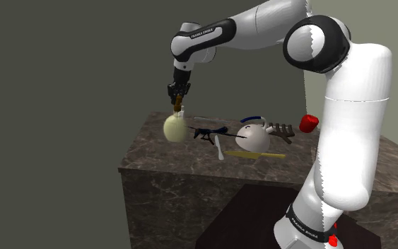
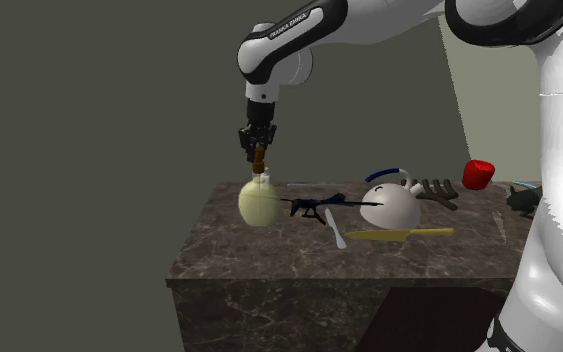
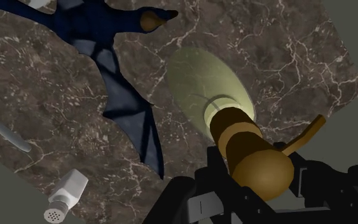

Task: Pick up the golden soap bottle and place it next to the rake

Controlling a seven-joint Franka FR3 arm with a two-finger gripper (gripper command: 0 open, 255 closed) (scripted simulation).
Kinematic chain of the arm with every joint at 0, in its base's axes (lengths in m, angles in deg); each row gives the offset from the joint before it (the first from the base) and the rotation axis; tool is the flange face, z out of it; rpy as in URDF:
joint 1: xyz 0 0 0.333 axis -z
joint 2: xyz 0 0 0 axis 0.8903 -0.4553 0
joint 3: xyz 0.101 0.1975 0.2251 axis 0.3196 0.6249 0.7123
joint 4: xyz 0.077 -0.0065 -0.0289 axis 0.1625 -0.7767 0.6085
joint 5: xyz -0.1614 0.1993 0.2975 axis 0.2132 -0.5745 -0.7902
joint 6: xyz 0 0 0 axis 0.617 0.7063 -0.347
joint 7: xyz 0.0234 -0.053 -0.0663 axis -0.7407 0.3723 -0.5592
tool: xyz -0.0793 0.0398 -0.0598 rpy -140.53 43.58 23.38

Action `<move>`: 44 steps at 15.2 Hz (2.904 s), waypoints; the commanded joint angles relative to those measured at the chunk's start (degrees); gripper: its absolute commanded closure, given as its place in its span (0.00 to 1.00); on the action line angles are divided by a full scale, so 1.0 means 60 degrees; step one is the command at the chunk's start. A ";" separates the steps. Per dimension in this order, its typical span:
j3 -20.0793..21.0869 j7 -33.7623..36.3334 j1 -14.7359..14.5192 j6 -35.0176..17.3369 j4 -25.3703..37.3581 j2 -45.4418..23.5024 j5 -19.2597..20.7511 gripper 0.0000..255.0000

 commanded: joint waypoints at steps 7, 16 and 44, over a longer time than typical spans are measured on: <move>-0.0022 0.0088 0.0011 0.0967 0.0804 0.0172 0.0064 1.00; -0.0038 0.0178 0.0035 0.2109 0.1925 0.0196 0.0101 1.00; -0.1745 -0.2824 0.1626 0.4044 -0.2160 0.6101 0.1100 1.00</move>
